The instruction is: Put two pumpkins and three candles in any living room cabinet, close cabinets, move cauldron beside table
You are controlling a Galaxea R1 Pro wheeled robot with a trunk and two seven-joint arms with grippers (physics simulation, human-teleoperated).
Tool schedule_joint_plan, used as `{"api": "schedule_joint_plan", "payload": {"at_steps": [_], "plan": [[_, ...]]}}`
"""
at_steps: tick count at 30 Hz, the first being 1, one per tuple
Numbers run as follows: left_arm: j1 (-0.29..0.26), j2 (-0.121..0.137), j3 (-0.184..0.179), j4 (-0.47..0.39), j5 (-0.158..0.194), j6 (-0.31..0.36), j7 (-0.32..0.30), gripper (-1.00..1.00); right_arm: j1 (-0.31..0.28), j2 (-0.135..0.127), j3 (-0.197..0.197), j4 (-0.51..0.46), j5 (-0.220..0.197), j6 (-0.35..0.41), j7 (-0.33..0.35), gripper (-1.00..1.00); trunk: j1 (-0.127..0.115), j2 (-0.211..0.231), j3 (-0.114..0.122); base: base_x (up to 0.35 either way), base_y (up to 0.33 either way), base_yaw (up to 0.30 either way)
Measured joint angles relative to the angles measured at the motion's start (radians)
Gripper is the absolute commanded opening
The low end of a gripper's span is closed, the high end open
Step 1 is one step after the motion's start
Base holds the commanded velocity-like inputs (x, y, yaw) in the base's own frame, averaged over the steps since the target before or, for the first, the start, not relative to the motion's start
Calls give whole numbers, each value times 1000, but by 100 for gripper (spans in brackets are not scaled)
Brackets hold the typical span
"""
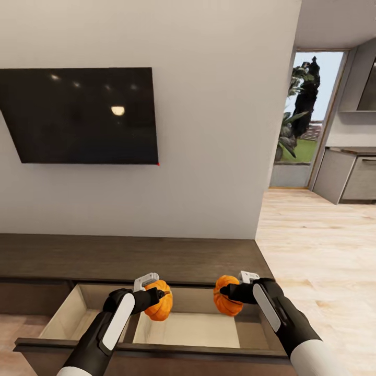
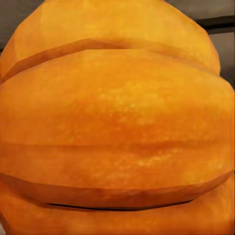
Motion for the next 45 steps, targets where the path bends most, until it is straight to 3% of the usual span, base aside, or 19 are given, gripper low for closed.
{"api": "schedule_joint_plan", "payload": {"at_steps": [5, 45], "plan": [[0, 0, 0, 0, -1, 0, 0, -100, 0, -1, 8, 5, 1, 8, -3, -100, 0, 0, 0, 0, 0, 0], [0, -1, 2, 6, 0, -7, 0, -100, 0, -1, 11, 1, 8, 26, -5, -100, 153, -280, -125, 0, 0, 0]]}}
